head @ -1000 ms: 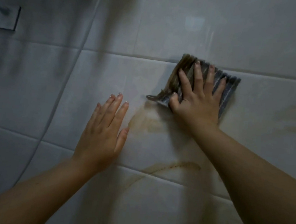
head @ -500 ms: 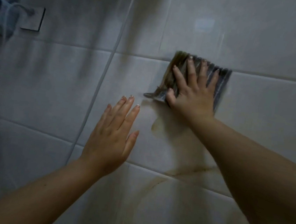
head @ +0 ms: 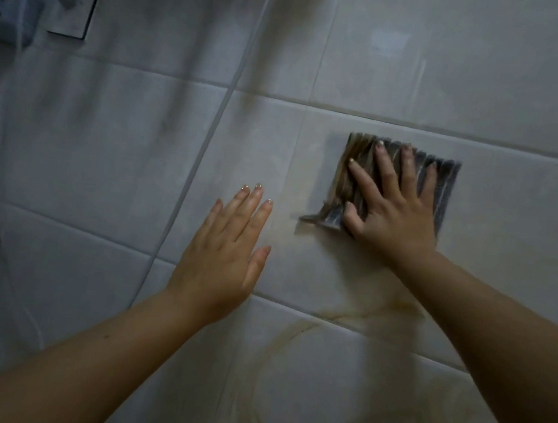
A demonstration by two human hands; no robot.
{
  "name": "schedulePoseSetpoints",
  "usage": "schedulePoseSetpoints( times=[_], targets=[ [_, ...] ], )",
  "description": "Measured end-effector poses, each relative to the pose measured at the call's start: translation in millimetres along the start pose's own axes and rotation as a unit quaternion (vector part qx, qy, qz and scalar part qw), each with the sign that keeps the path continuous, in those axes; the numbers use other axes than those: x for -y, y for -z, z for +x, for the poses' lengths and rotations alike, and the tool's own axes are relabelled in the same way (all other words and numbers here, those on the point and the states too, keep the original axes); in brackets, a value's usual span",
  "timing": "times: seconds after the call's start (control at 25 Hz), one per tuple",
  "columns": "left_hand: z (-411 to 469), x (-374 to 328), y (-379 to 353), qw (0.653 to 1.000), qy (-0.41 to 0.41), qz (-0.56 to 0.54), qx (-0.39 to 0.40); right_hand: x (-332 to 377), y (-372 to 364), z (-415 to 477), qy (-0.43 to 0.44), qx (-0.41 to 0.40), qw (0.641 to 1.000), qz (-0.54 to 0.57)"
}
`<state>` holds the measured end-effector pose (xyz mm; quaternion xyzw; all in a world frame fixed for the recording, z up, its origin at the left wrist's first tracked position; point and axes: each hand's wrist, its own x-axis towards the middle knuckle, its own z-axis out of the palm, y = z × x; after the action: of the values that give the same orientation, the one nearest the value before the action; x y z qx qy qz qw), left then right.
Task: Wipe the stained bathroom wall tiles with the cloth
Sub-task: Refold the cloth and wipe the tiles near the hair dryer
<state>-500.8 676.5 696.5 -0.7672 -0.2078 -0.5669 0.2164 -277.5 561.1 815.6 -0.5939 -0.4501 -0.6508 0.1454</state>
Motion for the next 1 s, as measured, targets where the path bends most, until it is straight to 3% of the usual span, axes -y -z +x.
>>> schedulePoseSetpoints(
  times=[0.08, 0.16, 0.36, 0.4, 0.56, 0.6, 0.68, 0.76, 0.88, 1.0],
  targets=[
    [-0.5, 2.8, -12.1, 0.999, 0.001, 0.007, 0.032, 11.9, -0.3, 12.7, -0.06, 0.008, 0.998, 0.005],
    [0.8, 6.3, -26.4, 0.998, 0.004, 0.02, 0.065, 25.1, -1.3, 2.0, -0.061, 0.008, 0.998, 0.01],
    [2.8, 3.2, -47.7, 0.998, 0.025, 0.027, 0.054, 11.5, 2.7, -58.2, 0.153, 0.029, 0.988, -0.019],
    [3.1, 4.2, -49.1, 0.999, 0.019, 0.022, 0.044, 1.0, 4.5, -47.1, 0.157, 0.02, 0.987, -0.021],
    [3.4, 12.6, -52.1, 1.0, -0.002, 0.0, 0.015, 3.2, 6.3, 39.1, -0.073, 0.028, 0.997, 0.025],
    [2.6, 12.7, -53.2, 1.0, -0.003, -0.003, 0.011, 17.6, 4.8, 49.2, -0.093, 0.029, 0.995, 0.034],
    [1.7, 11.2, -55.6, 1.0, -0.007, -0.013, 0.013, 48.6, -0.2, 33.3, -0.052, 0.019, 0.998, 0.037],
    [2.3, 10.9, -57.2, 1.0, -0.008, -0.018, 0.012, 63.3, -5.7, -15.0, 0.06, 0.002, 0.998, 0.027],
    [2.4, 11.0, -54.7, 0.999, 0.004, -0.022, 0.028, 33.3, -4.9, -36.3, 0.169, -0.007, 0.986, -0.002],
    [3.1, 13.8, -52.7, 0.999, 0.001, -0.043, 0.031, 8.8, 0.7, 21.1, 0.015, 0.005, 1.0, 0.003]
  ],
)
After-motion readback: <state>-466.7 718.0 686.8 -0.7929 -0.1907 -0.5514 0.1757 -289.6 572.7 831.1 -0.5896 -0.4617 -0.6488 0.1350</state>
